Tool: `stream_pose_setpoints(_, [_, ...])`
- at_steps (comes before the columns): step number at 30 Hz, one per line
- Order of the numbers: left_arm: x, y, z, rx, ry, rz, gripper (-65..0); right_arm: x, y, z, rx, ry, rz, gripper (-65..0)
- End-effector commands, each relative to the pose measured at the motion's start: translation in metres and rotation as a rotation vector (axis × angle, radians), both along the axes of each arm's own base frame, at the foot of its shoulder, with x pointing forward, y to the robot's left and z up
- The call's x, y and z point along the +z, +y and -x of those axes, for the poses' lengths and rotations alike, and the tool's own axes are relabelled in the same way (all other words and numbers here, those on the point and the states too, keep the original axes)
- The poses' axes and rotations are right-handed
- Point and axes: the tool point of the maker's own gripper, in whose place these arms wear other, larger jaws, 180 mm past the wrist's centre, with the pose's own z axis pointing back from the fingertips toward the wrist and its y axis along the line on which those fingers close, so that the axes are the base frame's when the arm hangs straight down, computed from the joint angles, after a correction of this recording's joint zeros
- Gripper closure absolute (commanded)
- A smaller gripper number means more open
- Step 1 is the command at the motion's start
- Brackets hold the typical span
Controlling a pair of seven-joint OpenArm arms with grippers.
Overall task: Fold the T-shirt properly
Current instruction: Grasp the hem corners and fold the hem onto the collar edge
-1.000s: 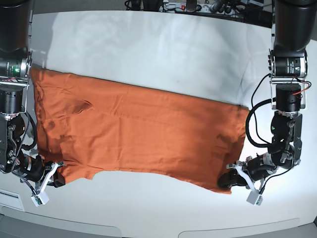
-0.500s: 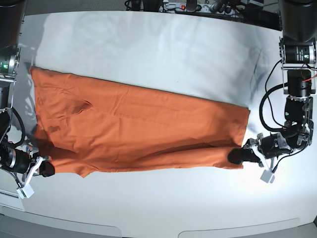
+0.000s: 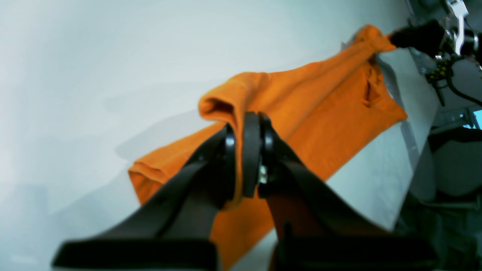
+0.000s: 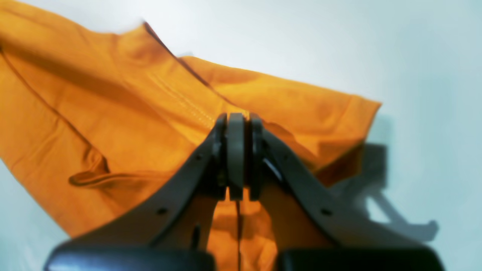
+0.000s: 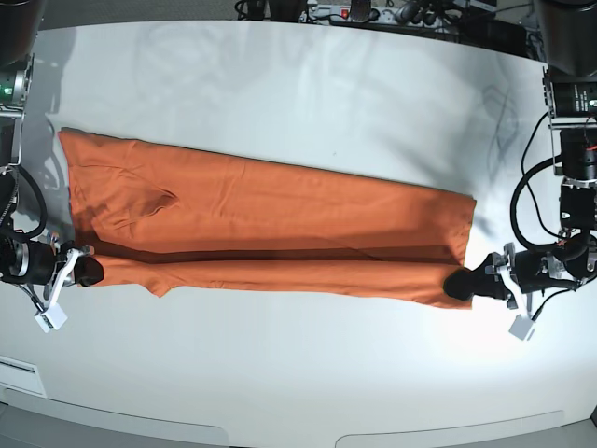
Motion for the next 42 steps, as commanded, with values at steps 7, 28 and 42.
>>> stream_pose_setpoints(7, [0.024, 0.005, 0.009, -0.076, -0.005, 0.011, 0.0, 0.022, -0.008, 0.005, 0.041, -0.033, 0.066, 0.0])
stream_pose_setpoints(28, [-0.005, 0.012, 0.03, -0.047, 0.132, 0.011, 0.0, 0.006, -0.007, 0.024, 0.072, 0.092, 0.085, 0.0])
stream_pose_setpoints(42, [-0.011, 0.016, 0.036, -0.038, 0.155, 0.005, -10.9, -0.025, 0.006, 0.044, 0.071, 0.124, 0.035, 0.0])
